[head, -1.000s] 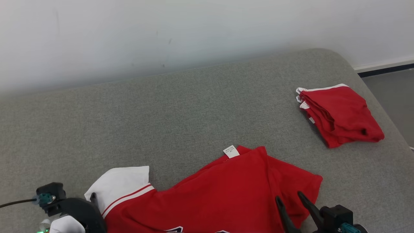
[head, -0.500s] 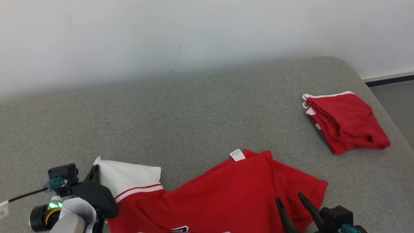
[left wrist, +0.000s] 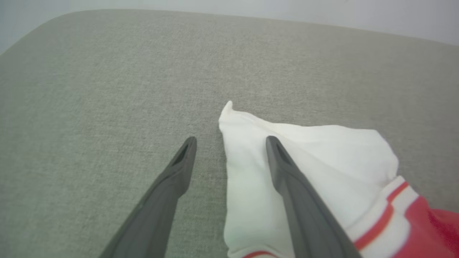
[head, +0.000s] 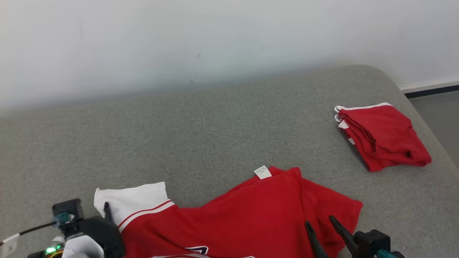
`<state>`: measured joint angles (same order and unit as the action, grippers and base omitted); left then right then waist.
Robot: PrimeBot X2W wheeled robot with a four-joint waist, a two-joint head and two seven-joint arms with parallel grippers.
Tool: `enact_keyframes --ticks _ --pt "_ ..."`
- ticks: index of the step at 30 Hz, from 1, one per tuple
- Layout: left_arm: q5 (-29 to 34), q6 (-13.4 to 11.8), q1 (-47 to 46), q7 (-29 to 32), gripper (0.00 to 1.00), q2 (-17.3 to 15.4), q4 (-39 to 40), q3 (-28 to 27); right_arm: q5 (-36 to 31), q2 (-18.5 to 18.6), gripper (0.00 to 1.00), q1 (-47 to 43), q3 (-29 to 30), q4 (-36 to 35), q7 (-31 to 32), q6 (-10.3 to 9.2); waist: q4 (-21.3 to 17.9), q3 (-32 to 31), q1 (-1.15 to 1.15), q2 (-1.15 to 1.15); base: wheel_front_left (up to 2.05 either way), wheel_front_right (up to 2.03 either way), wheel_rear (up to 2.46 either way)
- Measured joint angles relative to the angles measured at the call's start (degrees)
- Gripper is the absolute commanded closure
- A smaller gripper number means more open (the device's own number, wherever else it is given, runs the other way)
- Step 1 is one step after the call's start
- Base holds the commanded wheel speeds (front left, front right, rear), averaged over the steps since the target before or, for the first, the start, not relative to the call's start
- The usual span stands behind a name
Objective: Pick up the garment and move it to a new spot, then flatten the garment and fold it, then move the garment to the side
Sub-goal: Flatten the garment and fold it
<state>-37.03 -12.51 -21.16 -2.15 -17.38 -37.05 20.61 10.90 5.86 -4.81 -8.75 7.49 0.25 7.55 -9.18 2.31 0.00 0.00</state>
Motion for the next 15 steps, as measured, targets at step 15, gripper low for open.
enact_keyframes --ticks 15 --pt "-1.3 0.8 -6.4 12.0 0.0 -3.9 -6.7 1.0 -0.1 0.3 0.0 0.7 -0.1 -0.6 0.2 0.0 -1.8 1.8 0.0 0.0 0.0 0.0 0.0"
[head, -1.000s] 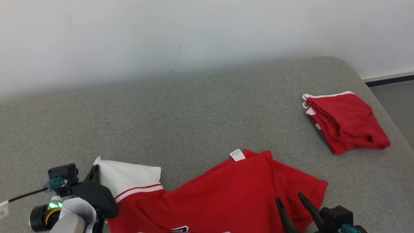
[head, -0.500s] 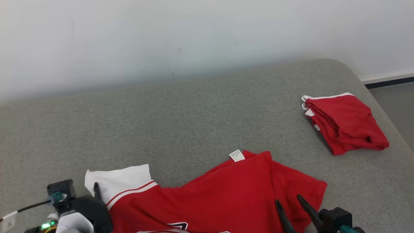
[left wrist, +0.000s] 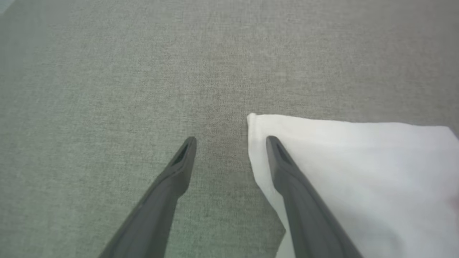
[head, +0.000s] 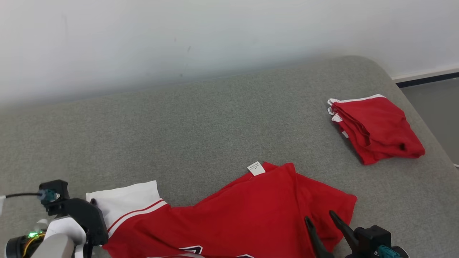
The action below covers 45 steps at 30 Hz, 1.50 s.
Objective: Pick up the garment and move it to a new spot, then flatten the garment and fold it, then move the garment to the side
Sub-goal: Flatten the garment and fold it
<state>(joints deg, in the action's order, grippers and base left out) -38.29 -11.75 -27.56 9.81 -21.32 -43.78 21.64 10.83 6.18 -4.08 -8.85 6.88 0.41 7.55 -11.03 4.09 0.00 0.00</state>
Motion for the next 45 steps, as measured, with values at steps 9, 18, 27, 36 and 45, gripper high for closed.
enact_keyframes --ticks 9,18,27,36,45 --pt "0.2 3.7 -3.6 4.6 0.0 -1.1 -3.1 2.1 0.0 0.4 0.0 0.5 0.2 0.0 -0.2 0.0 -1.0 1.3 0.0 0.0 0.0 0.0 0.0" --pt "0.4 5.1 -4.7 3.9 0.35 -0.9 -3.8 3.2 -0.4 1.2 0.0 1.2 -1.7 -0.7 0.7 0.01 -0.8 1.3 0.0 0.0 0.0 0.0 0.0" --pt "-0.8 6.8 -5.3 3.2 1.0 -1.3 -3.8 2.6 -0.8 4.8 0.0 9.2 -5.7 -2.3 10.0 0.0 -1.7 3.0 0.0 0.0 0.0 0.0 0.0" --pt "-1.6 7.6 -5.5 4.3 1.0 -3.8 1.5 2.2 -0.8 5.1 0.0 22.9 -2.4 -5.8 34.7 0.0 0.1 4.3 0.0 0.0 0.0 0.0 0.0" --pt "-1.3 6.6 -6.1 5.4 1.0 -4.1 6.5 2.7 -2.6 -0.2 0.0 25.0 2.9 0.3 48.3 -0.01 3.9 6.2 0.0 0.0 0.0 0.0 0.0"
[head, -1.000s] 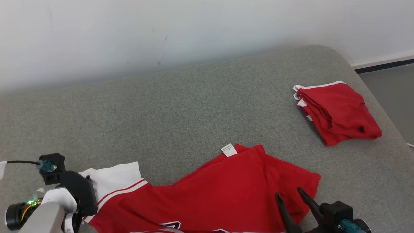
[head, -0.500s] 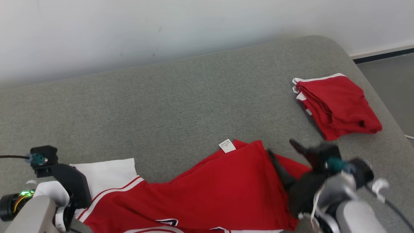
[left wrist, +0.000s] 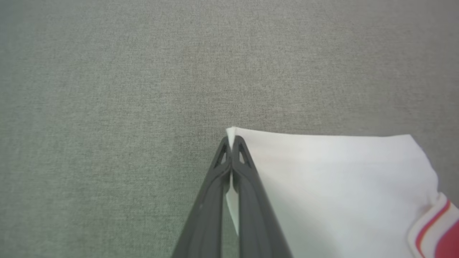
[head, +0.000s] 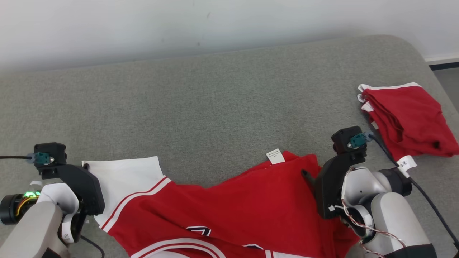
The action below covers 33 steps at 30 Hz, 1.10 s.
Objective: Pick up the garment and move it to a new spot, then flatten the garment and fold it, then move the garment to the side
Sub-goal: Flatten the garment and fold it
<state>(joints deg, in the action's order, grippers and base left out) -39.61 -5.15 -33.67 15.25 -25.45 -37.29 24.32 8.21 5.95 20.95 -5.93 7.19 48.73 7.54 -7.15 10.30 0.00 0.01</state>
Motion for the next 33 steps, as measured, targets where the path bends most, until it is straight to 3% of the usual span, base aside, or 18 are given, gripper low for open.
enact_keyframes --ticks 5,6,7,8,9,10,15,20,22,29,32,33 --pt "-0.3 -0.5 0.0 0.4 1.0 -0.5 1.6 -0.3 -0.1 -1.4 0.0 -1.5 0.3 1.3 1.9 0.0 1.0 1.3 0.0 0.0 0.0 0.0 0.0" --pt "-0.3 -0.5 0.0 0.4 1.0 -0.6 1.9 -0.4 0.4 -1.5 0.04 -1.5 -0.1 1.3 1.2 0.0 1.1 1.5 0.0 0.0 0.0 0.0 0.0" --pt "-0.4 -0.6 0.0 0.4 1.0 -0.7 2.2 -0.5 1.3 -1.8 0.48 -1.3 -0.2 1.2 -0.2 0.0 1.2 1.7 0.0 0.0 0.0 0.0 0.0" --pt "-0.4 -0.6 0.0 0.4 1.0 -0.7 2.5 -0.5 1.5 -2.0 0.72 -1.0 -0.2 1.4 -1.3 0.0 1.2 1.8 0.0 0.0 0.0 0.0 0.0" --pt "-0.4 -0.6 0.0 0.0 1.0 -0.8 2.8 -0.6 1.4 -2.0 0.82 -0.8 -0.8 1.6 -2.2 0.0 1.3 2.0 0.0 0.0 0.0 0.0 0.0" --pt "-0.7 -0.6 0.0 -0.1 1.0 -0.8 3.0 -0.6 1.4 -2.0 1.0 -0.7 -0.9 1.9 -3.8 0.0 1.3 2.1 0.0 0.0 0.0 0.0 0.0" --pt "-0.9 -0.8 0.0 -1.8 1.0 -1.0 4.1 -0.9 0.3 -1.5 1.0 1.4 -1.0 1.4 -10.4 0.0 1.3 2.1 0.0 0.0 0.0 0.0 0.0" --pt "-0.7 -1.1 -0.3 -4.9 1.0 -1.4 5.5 -1.8 -1.2 0.2 1.0 4.0 0.7 -4.9 -22.8 0.03 1.5 1.5 0.0 0.0 0.0 0.0 0.0" --pt "-0.7 -1.2 -0.3 -5.1 1.0 -1.9 5.9 -1.9 0.0 2.2 1.0 3.7 -0.5 -7.7 -24.4 0.01 1.5 1.1 0.0 -0.01 0.0 0.0 0.0" --pt "-1.4 -1.5 2.6 -4.1 1.0 -2.3 7.1 -1.6 13.6 9.4 1.0 -15.6 -2.8 -14.7 -4.6 0.01 2.0 -0.2 -0.01 0.0 0.0 0.0 0.0" --pt "-1.7 -1.7 3.1 -3.6 1.0 -2.4 7.6 -1.6 17.0 9.7 1.0 -23.6 -2.0 -18.2 0.9 0.01 2.0 -0.4 -0.01 -0.01 0.0 0.0 0.0" --pt "-1.8 -1.8 3.3 -3.5 1.0 -2.5 7.6 -1.7 17.1 9.3 0.0 -24.8 -0.8 -19.1 1.3 0.01 1.9 -0.4 -0.01 -0.01 0.0 0.0 0.0"
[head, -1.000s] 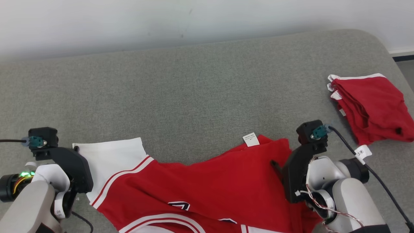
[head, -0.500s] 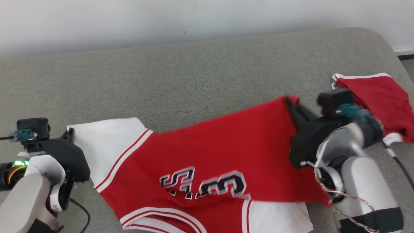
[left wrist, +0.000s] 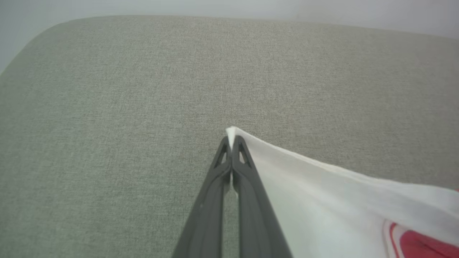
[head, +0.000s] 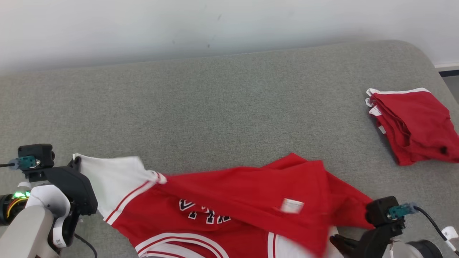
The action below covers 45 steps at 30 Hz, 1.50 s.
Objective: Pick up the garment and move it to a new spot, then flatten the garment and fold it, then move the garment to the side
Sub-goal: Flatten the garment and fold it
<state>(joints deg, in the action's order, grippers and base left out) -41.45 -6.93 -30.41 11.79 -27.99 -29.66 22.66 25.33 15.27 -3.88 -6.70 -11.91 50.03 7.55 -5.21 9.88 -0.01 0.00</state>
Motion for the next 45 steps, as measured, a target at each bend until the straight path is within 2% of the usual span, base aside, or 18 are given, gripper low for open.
enact_keyframes --ticks 6,9,12,18,28,32,33,34,37,40,41,43,45 --pt "-0.3 -0.4 0.2 0.5 1.0 -0.5 0.6 0.0 -2.1 -2.0 0.0 -2.3 5.1 -5.2 3.4 0.0 -0.7 -0.5 0.0 0.0 0.0 0.0 0.0" --pt "-0.3 -0.6 0.3 0.9 1.0 -0.5 0.7 0.1 -6.0 -2.3 0.0 -0.7 7.3 -7.9 4.9 0.0 -1.0 -0.7 0.0 0.0 0.0 0.0 0.0" --pt "-0.4 -0.6 0.3 0.9 1.0 -0.5 0.8 0.3 -8.7 -3.3 0.0 1.9 6.1 -8.7 6.2 0.0 -0.9 -0.7 0.0 0.0 0.0 0.0 0.0" --pt "-0.4 -0.1 0.3 0.9 1.0 -0.4 0.8 0.7 -12.0 -7.4 0.0 2.7 1.3 -7.1 8.3 0.0 -0.1 -0.5 0.0 0.0 0.0 0.0 0.0" --pt "-0.9 -0.1 0.1 0.4 1.0 -0.4 0.4 0.7 -17.2 -10.8 0.0 2.8 2.3 -1.5 3.8 0.0 0.3 0.5 0.01 0.0 0.0 0.0 0.0" --pt "-1.0 0.0 -0.3 0.3 1.0 -0.4 0.2 0.7 -17.5 -11.5 0.07 3.5 0.6 1.2 2.3 0.0 0.2 1.1 0.01 0.0 0.0 0.0 0.0" --pt "-1.0 0.2 -0.3 0.3 1.0 -0.4 0.1 0.7 -17.5 -11.5 0.16 3.9 0.2 1.8 2.0 0.0 0.1 1.2 0.01 0.0 0.0 0.0 0.0" --pt "-1.0 0.2 -0.4 0.3 1.0 -0.4 0.0 0.7 -17.5 -11.6 0.19 4.1 -0.1 2.2 1.8 0.0 0.1 1.4 0.01 0.0 0.0 0.0 0.0" --pt "-1.1 0.3 -0.7 0.2 1.0 -0.4 -0.3 0.8 -18.3 -11.9 0.18 4.5 -0.8 3.4 0.7 0.0 0.1 1.6 0.01 0.0 0.0 0.0 0.0" --pt "-1.3 0.4 -1.0 -0.1 1.0 -0.2 -0.7 0.8 -18.5 -11.9 0.26 5.2 -1.0 3.7 -0.2 0.0 0.1 1.6 0.01 0.0 0.0 0.0 0.0" --pt "-1.4 0.4 -1.1 -0.1 1.0 -0.1 -0.8 0.8 -18.6 -12.0 0.31 5.2 -1.0 3.7 -0.3 0.0 0.1 1.6 0.01 0.0 0.0 0.0 0.0" --pt "-1.4 0.4 -1.1 -0.2 1.0 0.0 -1.1 0.9 -18.9 -12.1 0.47 5.1 -0.6 3.5 -0.9 0.0 0.0 1.5 0.01 0.0 0.0 0.0 0.0" --pt "-1.5 0.5 -1.1 -0.4 1.0 0.0 -1.3 0.9 -19.1 -12.1 0.55 5.1 -0.2 3.6 -1.1 0.0 -0.1 1.4 0.01 0.0 0.0 0.0 0.0"
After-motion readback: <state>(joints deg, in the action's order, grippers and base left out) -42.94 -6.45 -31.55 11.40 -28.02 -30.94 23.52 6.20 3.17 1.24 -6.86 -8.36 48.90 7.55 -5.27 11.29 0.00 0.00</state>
